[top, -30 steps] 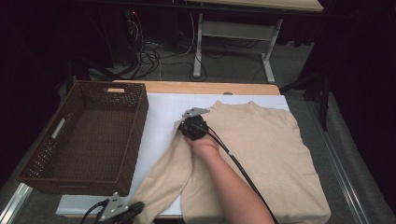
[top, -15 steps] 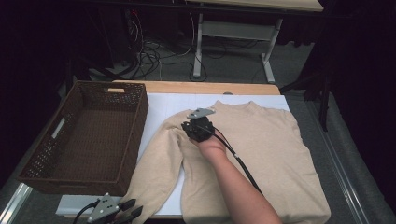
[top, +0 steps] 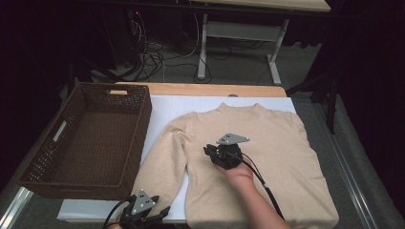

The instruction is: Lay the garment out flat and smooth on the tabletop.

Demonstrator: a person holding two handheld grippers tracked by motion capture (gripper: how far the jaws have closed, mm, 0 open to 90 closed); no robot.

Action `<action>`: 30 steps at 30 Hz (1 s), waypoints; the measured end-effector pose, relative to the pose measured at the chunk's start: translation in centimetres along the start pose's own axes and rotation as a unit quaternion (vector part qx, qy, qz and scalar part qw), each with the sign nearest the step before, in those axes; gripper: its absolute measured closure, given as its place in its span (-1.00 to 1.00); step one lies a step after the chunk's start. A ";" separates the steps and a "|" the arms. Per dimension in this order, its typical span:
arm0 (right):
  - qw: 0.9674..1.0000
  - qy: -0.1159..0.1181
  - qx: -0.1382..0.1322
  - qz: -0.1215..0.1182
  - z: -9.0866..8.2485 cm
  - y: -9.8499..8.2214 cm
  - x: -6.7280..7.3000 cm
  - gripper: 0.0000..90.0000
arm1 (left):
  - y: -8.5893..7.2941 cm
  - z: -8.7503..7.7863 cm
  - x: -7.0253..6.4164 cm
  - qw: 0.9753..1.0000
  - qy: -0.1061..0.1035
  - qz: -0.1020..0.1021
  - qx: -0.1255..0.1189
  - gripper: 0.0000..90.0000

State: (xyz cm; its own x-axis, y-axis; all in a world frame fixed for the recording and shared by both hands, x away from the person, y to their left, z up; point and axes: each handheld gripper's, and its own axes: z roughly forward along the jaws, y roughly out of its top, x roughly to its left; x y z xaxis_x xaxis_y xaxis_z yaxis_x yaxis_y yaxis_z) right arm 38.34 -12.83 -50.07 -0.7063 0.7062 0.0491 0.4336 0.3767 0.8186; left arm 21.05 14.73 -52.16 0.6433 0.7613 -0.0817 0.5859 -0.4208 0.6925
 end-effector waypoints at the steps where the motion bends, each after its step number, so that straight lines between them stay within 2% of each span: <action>1: 1.000 0.000 0.002 -0.008 -0.1 -0.1 0.1 0.75 | -0.1 0.0 0.0 1.000 0.006 0.008 -0.001 0.18; 2: 1.000 -0.001 0.003 -0.015 -0.2 -0.1 0.2 0.75 | -0.3 -0.1 0.2 1.000 0.002 0.017 -0.003 0.38; 3: 1.000 -0.001 0.003 -0.020 -0.2 0.0 0.3 0.75 | -0.4 -0.1 0.4 1.000 -0.003 0.008 -0.007 0.63; 5: 1.000 0.001 0.004 -0.019 0.0 0.2 0.4 0.75 | -0.5 -0.2 1.0 1.000 -0.014 -0.012 -0.011 0.78; 9: 0.999 0.004 0.013 -0.029 1.0 1.1 0.8 0.74 | -1.0 -0.9 0.9 1.000 -0.014 -0.011 -0.018 0.79; 11: 0.999 0.002 0.020 -0.039 1.8 1.5 1.0 0.72 | -1.4 -1.4 1.1 0.999 -0.016 -0.022 -0.028 0.79; 13: 0.999 0.010 0.028 -0.036 2.8 1.9 1.3 0.69 | -1.7 -1.6 1.4 0.999 -0.019 -0.035 -0.033 0.78; 16: 0.998 0.029 0.043 -0.044 4.5 2.3 2.5 0.51 | -1.8 -1.7 1.8 0.998 -0.022 -0.037 -0.035 0.77; 18: 0.997 0.020 0.056 -0.053 5.4 2.5 3.4 0.32 | -1.7 -1.6 1.8 0.999 -0.026 -0.034 -0.033 0.77; 19: 0.997 0.020 0.058 -0.056 5.8 2.5 3.7 0.30 | -1.7 -1.5 1.8 0.999 -0.027 -0.032 -0.031 0.77; 20: 0.995 0.020 0.072 -0.061 6.3 2.4 4.0 0.30 | -1.6 -1.4 1.8 0.999 -0.027 -0.029 -0.030 0.76; 21: 0.994 0.009 0.081 -0.075 6.6 2.3 4.3 0.33 | -1.6 -1.4 1.8 0.999 -0.028 -0.028 -0.029 0.76; 22: 0.994 0.009 0.081 -0.075 6.6 2.3 4.3 0.33 | -1.6 -1.4 1.8 0.999 -0.028 -0.028 -0.029 0.76; 23: 0.993 0.000 0.081 -0.090 6.6 2.4 4.5 0.36 | -1.6 -1.3 1.8 0.999 -0.030 -0.028 -0.028 0.76; 24: 0.991 -0.005 0.084 -0.101 6.6 2.5 4.6 0.73 | -1.6 -1.3 1.8 0.999 -0.030 -0.028 -0.028 0.76; 25: 0.989 -0.016 0.086 -0.117 6.4 2.5 4.6 0.81 | -1.6 -1.3 1.9 0.999 -0.032 -0.029 -0.028 0.76; 26: 0.990 -0.011 0.084 -0.114 6.2 2.6 4.4 0.83 | -1.6 -1.3 1.9 0.999 -0.032 -0.030 -0.028 0.76; 28: 0.994 0.001 0.060 -0.087 5.5 2.8 3.7 0.83 | -1.6 -1.4 2.0 0.999 -0.031 -0.032 -0.029 0.76; 30: 0.997 0.007 0.038 -0.072 4.5 3.0 3.1 0.83 | -1.8 -1.6 2.1 0.998 -0.031 -0.039 -0.033 0.76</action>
State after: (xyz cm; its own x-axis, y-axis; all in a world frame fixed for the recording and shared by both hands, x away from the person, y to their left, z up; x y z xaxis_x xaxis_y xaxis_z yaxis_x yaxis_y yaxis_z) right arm 40.03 -6.81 -50.01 -0.7717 0.6333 -0.0585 0.3676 0.5192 0.7715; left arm 20.60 17.84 -52.43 0.6275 0.7577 -0.1794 0.6027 -0.3268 0.7280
